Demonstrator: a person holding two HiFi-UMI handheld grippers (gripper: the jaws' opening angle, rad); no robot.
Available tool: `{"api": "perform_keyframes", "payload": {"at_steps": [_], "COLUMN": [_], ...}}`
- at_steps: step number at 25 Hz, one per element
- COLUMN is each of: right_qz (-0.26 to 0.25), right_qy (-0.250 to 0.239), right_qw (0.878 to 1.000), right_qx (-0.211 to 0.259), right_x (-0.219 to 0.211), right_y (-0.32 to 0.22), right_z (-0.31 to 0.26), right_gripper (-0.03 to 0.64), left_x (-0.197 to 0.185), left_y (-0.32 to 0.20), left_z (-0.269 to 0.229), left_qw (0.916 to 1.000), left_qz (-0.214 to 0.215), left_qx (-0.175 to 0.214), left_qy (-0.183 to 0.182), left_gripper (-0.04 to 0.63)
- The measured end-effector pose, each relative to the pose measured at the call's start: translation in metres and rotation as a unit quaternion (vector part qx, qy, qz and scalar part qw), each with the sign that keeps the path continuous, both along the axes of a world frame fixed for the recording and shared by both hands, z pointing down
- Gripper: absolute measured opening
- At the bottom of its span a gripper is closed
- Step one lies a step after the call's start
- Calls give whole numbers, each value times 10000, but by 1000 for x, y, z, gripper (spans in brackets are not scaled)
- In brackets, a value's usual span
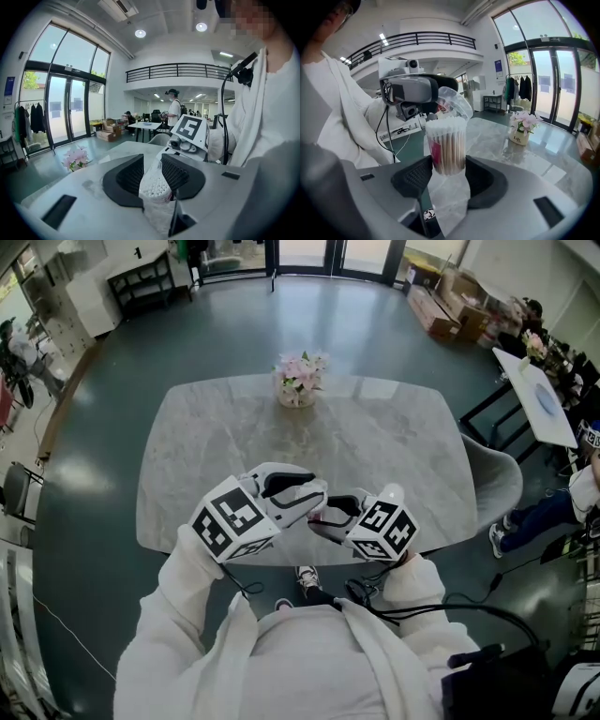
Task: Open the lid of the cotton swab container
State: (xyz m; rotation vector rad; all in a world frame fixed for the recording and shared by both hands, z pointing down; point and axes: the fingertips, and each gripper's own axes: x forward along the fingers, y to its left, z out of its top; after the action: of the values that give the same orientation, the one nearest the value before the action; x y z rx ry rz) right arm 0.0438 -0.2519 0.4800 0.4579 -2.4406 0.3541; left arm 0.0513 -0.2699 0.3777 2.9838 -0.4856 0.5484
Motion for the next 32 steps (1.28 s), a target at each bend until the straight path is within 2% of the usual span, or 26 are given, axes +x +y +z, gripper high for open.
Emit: {"api": "perform_keyframes", "payload": {"at_steps": [4, 7, 12, 18, 26, 28, 32], "right_qz": [-192, -249, -359, -454, -427, -318, -85], "right_qy": [-115, -253, -479, -591, -689, -720, -864], "right_qw": [9995, 9986, 9966, 9958, 9959, 9964, 9962], "right_qx": [225, 397, 567, 536, 409, 299, 93], "right_x": [-4, -8, -8, -8, -7, -5, 0], "right_y": [4, 4, 5, 6, 7, 4, -4], "right_z": [-2, -2, -3, -1, 1, 4, 0], "right_gripper": [276, 275, 275, 273, 273, 273, 273], "left_x": [-1, -3, -4, -2, 0, 2, 8], "left_y": [-3, -9, -25, -44, -57, -56, -51], "left_z": [-9, -10, -12, -6, 5, 3, -6], "left_qw": [9996, 9979, 9896, 9808, 9748, 9764, 9850], "left_qz": [79, 42, 67, 14, -79, -7, 63], "left_qx": [-260, -627, -1378, -1815, -2057, -1971, -1525], "left_qy": [57, 132, 402, 717, 859, 887, 805], "left_gripper": [104, 100, 100, 100, 97, 98, 98]}}
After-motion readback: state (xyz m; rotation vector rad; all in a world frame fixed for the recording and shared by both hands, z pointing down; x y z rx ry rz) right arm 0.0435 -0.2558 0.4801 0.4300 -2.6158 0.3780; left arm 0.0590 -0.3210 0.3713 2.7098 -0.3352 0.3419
